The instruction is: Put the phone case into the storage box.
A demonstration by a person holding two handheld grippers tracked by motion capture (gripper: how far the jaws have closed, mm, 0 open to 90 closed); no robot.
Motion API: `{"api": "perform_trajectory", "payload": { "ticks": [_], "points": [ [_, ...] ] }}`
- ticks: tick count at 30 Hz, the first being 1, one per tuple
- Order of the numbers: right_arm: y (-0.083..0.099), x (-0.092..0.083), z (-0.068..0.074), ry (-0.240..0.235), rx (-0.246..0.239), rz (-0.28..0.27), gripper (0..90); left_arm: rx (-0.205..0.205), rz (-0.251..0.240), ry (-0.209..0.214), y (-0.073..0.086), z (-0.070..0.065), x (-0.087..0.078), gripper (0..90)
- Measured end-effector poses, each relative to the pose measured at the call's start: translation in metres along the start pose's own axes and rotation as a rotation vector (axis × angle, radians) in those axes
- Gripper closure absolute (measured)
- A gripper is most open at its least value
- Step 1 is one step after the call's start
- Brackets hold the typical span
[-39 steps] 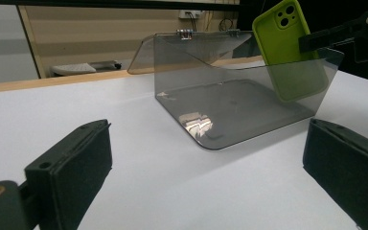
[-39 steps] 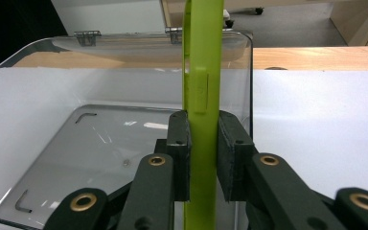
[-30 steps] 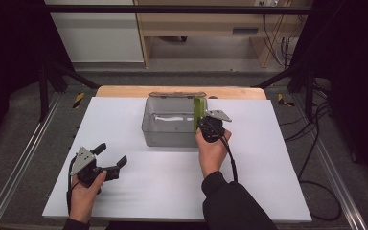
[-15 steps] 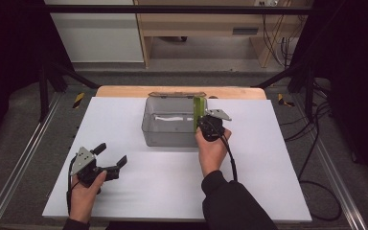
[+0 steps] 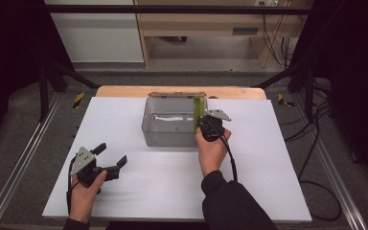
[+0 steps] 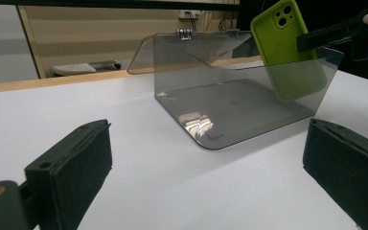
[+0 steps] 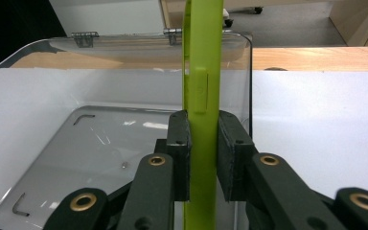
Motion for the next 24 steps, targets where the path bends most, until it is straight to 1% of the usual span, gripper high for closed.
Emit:
{"api": "perform_trajectory", "payload": {
  "ticks": [24],
  "points": [
    [0.0,0.0022,-0.0003,0.003,0.004,0.018,77.2,0.003,0.002,0.004,0.0002,-0.0016,0.001,2.7]
  ]
}}
Point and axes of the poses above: each handheld gripper's, and its own axes: x roughly forward along the jaws, y roughly out of its underside, z roughly to its left, the point moved 2 cm from there along x, roughly forward along the jaws
